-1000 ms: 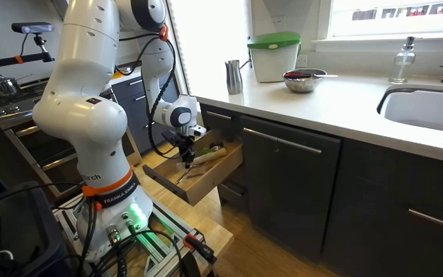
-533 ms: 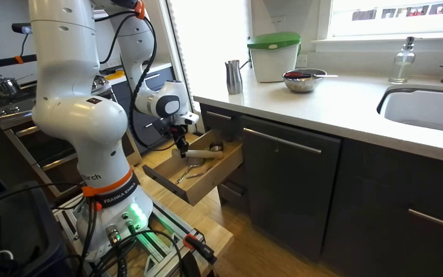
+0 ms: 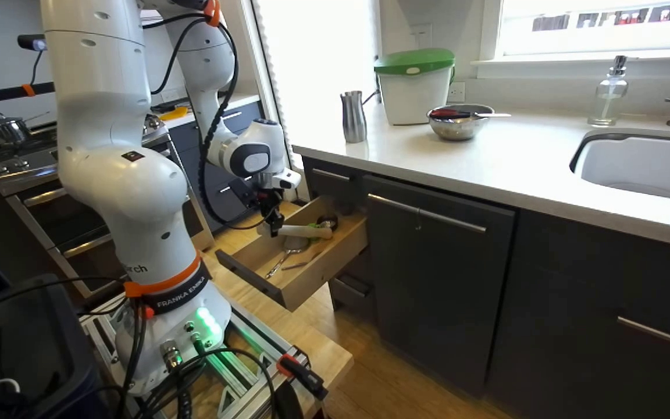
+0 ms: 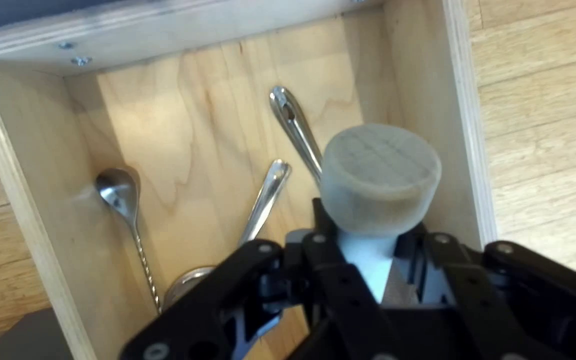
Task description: Move the pestle from the drawer to the countertop
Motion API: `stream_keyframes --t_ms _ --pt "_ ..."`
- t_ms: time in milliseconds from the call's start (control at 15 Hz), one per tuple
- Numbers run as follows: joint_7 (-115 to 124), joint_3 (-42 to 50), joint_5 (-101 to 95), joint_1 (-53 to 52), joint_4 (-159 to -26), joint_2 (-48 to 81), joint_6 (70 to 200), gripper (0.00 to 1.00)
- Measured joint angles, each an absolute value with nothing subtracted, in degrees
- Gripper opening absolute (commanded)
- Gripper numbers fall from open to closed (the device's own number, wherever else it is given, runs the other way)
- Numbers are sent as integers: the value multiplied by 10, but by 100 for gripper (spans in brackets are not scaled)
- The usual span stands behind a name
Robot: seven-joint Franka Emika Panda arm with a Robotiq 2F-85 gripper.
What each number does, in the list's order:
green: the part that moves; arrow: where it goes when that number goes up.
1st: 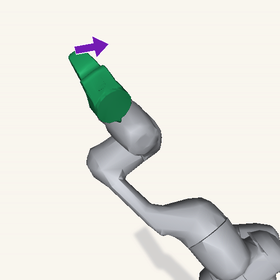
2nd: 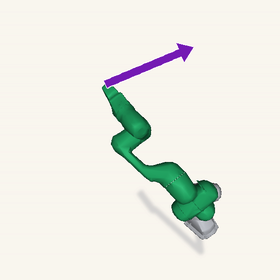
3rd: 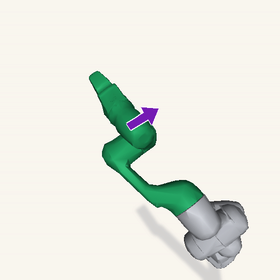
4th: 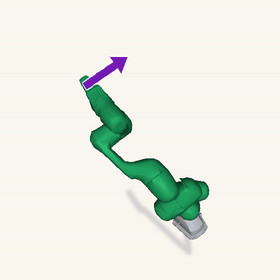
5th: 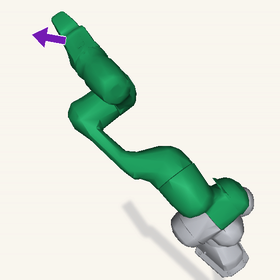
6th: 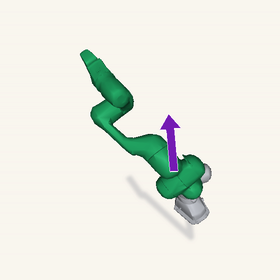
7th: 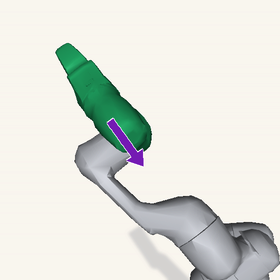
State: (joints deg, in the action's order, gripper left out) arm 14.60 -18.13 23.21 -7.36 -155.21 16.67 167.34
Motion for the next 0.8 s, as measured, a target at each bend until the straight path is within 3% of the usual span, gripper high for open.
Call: stream_keyframes --t_ms 200,467,800 --pt "194 -128 182 -126 -1586 125 1740 8" --pt "290 -12 62 -232 -1569 86 1731 8" --pt "151 -129 198 -209 -1570 -16 1589 8"
